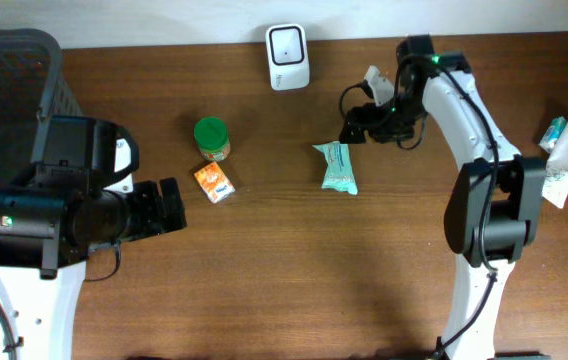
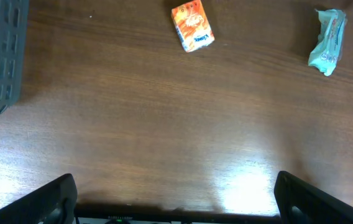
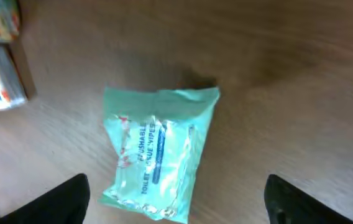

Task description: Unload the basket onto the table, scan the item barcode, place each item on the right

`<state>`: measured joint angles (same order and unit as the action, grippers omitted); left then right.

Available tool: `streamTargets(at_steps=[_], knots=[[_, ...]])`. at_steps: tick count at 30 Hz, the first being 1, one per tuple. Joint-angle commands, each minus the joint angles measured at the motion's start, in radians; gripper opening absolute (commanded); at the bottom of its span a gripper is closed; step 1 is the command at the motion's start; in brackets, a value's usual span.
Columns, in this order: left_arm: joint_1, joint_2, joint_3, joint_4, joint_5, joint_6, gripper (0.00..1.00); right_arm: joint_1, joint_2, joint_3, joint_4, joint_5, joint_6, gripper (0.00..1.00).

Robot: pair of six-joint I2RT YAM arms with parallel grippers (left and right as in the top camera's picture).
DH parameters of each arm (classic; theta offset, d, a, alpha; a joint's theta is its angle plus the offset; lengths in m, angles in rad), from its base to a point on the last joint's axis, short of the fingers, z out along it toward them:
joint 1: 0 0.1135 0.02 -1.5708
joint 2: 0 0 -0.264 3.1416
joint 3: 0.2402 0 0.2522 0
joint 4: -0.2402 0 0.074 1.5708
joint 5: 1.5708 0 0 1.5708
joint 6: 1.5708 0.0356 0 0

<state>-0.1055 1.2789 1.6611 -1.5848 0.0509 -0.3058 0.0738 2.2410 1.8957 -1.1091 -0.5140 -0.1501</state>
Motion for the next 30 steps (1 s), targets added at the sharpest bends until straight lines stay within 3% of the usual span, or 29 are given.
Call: streamTargets(at_steps=[1,3,6,13,24,30], knots=[[0.002,-0.01,0.003,0.001,-0.007,0.008,0.99,0.029,-0.007,-0.101,0.083,-0.051,0.029,0.69],[0.002,-0.01,0.003,0.001,-0.007,0.008,0.99,0.065,-0.007,-0.13,0.113,-0.031,0.039,0.63],[0.002,-0.01,0.003,0.001,-0.007,0.008,0.99,0.134,-0.007,-0.13,0.13,0.173,0.16,0.56],[0.002,-0.01,0.003,0.001,-0.007,0.008,0.99,0.317,-0.015,-0.061,0.043,0.557,0.403,0.56],[0.002,-0.01,0.003,0.001,-0.007,0.008,0.99,0.523,-0.004,-0.063,0.068,0.737,0.559,0.61],[0.002,-0.01,0.003,0.001,-0.007,0.008,0.99,0.464,-0.03,0.021,-0.01,0.735,0.547,0.67]])
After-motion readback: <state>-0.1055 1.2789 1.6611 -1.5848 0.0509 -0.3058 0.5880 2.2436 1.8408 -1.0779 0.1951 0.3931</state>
